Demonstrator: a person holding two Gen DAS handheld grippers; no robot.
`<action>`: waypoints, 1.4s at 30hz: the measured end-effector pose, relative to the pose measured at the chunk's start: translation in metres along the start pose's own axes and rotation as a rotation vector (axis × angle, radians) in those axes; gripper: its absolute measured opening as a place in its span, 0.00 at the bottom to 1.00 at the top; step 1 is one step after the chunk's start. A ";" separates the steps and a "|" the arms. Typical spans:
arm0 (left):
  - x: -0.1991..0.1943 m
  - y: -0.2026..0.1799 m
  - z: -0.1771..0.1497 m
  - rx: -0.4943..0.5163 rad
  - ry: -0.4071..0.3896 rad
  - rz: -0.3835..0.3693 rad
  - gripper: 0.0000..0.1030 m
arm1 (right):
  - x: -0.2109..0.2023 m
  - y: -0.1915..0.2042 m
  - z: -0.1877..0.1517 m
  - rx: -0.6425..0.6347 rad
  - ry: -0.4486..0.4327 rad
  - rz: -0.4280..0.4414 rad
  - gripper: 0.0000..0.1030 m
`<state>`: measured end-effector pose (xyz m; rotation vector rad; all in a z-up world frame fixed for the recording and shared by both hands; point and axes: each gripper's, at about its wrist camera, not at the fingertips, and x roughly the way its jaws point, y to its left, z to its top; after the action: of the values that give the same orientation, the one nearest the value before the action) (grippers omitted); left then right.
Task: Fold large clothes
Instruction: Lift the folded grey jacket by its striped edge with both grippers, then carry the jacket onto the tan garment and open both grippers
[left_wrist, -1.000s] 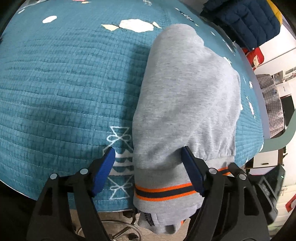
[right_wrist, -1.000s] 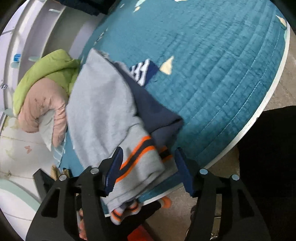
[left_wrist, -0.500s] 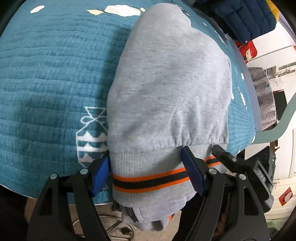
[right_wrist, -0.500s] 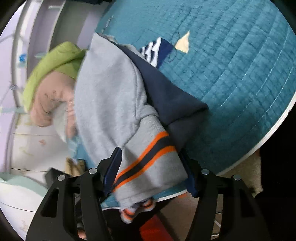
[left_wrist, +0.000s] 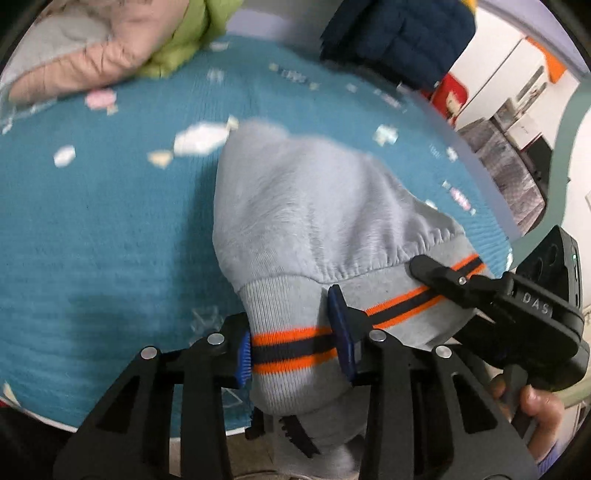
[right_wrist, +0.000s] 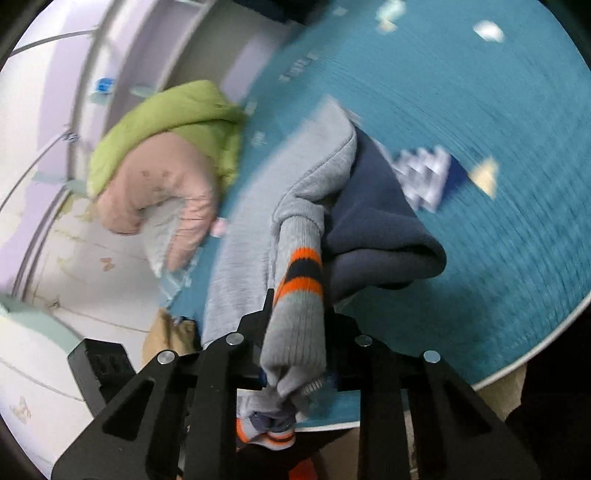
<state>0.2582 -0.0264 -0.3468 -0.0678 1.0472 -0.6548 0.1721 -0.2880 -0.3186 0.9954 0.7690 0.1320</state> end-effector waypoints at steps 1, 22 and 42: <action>-0.009 0.001 0.005 0.006 -0.017 -0.003 0.34 | -0.001 0.010 0.003 -0.018 -0.002 0.012 0.20; -0.325 0.239 0.060 -0.074 -0.458 0.419 0.34 | 0.222 0.363 -0.103 -0.436 0.286 0.497 0.20; -0.283 0.357 -0.081 -0.276 -0.427 0.611 0.33 | 0.326 0.345 -0.236 -0.712 0.523 0.230 0.19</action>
<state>0.2660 0.4329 -0.2937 -0.1159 0.6817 0.0653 0.3422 0.2128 -0.2876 0.3546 0.9776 0.8316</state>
